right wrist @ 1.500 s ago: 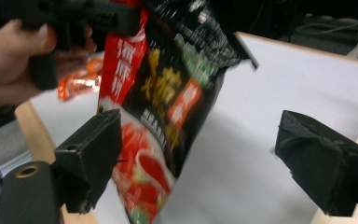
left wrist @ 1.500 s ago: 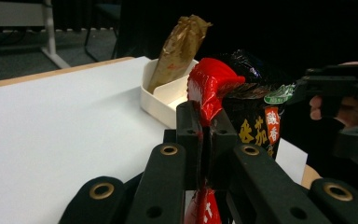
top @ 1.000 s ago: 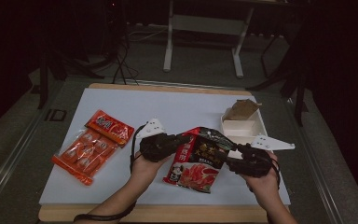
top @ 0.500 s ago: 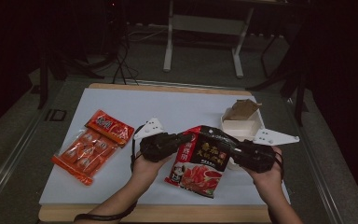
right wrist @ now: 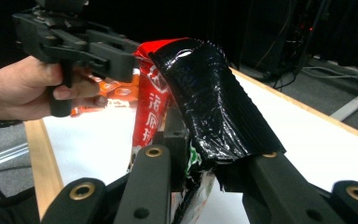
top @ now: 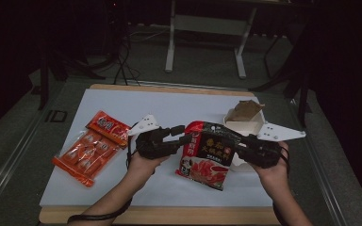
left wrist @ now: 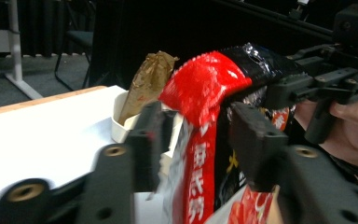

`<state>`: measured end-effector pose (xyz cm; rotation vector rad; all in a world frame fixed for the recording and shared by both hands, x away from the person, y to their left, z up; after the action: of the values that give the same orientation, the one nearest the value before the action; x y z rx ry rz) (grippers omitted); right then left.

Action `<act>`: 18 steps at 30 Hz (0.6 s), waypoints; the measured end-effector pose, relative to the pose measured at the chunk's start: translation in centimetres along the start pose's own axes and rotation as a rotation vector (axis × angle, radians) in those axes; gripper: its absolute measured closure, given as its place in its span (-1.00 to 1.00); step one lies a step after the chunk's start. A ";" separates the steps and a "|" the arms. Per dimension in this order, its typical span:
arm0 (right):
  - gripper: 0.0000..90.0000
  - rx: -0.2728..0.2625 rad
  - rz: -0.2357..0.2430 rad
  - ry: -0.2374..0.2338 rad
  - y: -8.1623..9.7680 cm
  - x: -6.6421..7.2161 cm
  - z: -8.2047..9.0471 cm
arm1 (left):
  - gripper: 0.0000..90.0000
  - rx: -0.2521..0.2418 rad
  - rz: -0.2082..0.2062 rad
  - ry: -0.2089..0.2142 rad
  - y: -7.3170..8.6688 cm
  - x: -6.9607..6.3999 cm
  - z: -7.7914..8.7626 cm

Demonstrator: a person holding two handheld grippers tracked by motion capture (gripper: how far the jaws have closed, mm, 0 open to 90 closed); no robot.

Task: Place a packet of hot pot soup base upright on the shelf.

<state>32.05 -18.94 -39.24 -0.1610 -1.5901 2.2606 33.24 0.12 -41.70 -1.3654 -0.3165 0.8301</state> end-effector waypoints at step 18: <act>0.71 -0.075 0.016 0.075 -3.3 -3.8 3.5 | -0.57 0.054 0.006 0.043 2.2 0.7 2.5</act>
<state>35.26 -22.47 -35.37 -0.2768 -1.6407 2.1812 31.43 2.38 -43.41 -1.3327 -0.2554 0.8082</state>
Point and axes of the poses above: each handheld gripper's, and its own axes: z roughly backward along the jaws, y roughly out of its underside, x roughly to its left, the point moved 8 cm from there along -z, roughly forward along the jaws, and after that the axes turned 13 degrees about -y, right-handed, at the moved point
